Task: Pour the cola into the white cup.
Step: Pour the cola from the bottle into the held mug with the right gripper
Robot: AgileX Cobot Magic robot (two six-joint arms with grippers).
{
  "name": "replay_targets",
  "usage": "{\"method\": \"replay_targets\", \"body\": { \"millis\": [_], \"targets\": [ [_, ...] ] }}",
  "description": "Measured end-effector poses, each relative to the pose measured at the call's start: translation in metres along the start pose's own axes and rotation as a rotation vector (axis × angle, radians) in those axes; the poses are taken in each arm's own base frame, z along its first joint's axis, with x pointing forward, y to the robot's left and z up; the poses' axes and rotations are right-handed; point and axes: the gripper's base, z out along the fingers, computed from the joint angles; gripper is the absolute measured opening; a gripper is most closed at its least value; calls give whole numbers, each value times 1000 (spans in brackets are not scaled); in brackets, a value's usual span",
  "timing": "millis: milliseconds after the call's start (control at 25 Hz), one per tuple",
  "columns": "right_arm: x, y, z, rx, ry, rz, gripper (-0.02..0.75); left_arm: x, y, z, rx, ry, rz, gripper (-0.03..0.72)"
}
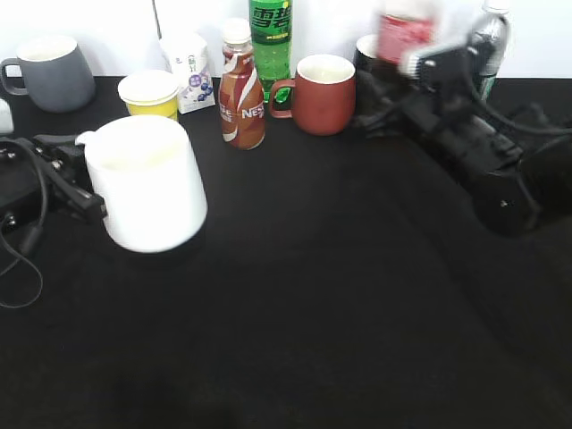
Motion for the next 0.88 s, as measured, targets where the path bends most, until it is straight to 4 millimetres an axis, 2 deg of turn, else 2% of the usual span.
{"method": "replay_targets", "body": {
  "millis": [80,200,280,400,560,640,880],
  "targets": [
    [-9,30,0,-154,-31,-43,403,1,-2,0,25,6,11,50],
    [-11,76,-4,-343,-42,-130,403,1,-2,0,27,5,12,50],
    [-7,88,-7,-419,-24,-269,402,1,-2,0,27,5,12,50],
    [-5,88,-6,-414,-48,-496,402,2,-7,0,81,18,36,50],
    [-7,80,-4,-318,-102,-802,402,7,-11,-1,125,75,111,50],
    [-11,80,-3,-292,-158,-914,401,7,-11,-1,126,75,119,50],
    [-13,75,-2,-212,-176,-1116,398,8,-11,-1,129,76,123,50]
  ]
}}
